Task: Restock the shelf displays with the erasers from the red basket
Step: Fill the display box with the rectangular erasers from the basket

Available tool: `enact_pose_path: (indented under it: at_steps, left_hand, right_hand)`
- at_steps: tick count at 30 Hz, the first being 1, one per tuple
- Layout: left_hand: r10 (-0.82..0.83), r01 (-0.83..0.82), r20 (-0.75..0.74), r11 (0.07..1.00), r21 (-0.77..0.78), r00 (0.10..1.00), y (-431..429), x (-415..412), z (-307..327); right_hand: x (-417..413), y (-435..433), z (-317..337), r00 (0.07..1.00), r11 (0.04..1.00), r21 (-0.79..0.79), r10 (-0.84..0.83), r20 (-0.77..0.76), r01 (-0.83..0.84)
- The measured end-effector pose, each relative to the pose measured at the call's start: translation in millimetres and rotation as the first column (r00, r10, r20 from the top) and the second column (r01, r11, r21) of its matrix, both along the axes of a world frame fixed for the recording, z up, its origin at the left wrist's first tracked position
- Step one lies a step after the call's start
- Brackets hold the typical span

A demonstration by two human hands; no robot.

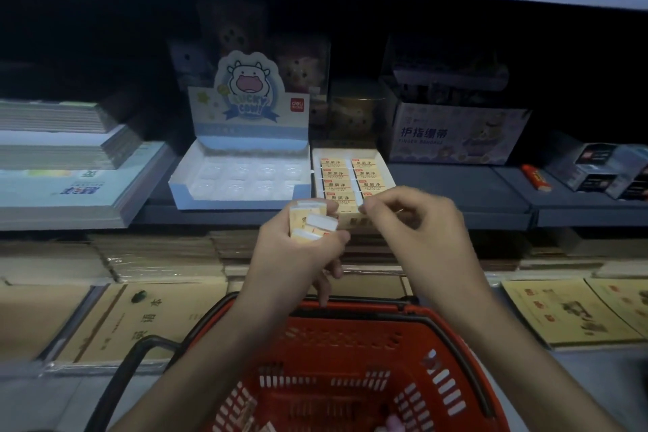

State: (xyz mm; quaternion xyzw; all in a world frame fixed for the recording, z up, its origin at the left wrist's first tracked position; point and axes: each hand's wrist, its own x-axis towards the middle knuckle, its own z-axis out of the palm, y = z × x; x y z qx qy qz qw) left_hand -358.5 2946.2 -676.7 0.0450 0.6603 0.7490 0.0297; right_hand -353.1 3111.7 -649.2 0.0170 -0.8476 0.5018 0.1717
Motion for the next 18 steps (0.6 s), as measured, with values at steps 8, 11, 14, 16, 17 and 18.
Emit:
enact_pose_path:
  at_steps: [8,11,14,16,17,18]
  left_hand:
    - [-0.284,0.277,0.004,0.931,-0.236,0.959,1,11,4]
    - [-0.305,0.302,0.022,0.926,-0.228,0.952,-1,13,5]
    - [-0.318,0.312,0.014,0.919,-0.242,0.948,-2,15,7]
    - [-0.344,0.331,-0.004,0.904,-0.271,0.939,-5,16,8]
    - [-0.361,0.344,-0.01,0.896,-0.279,0.933,-6,17,8]
    - [-0.373,0.356,-0.01,0.891,-0.281,0.928,-7,18,9]
  right_hand:
    - [8,-1,3,0.854,0.903,-0.341,0.382,0.353,-0.263]
    - [4,6,-2,0.839,0.859,-0.466,0.405,0.365,-0.212]
    - [5,8,1,0.851,0.899,-0.356,0.384,0.357,-0.257]
    - [7,10,3,0.828,0.887,-0.325,0.435,0.353,-0.328]
    - [8,11,3,0.816,0.878,-0.329,0.456,0.356,-0.347]
    - [8,12,3,0.807,0.873,-0.332,0.467,0.361,-0.357]
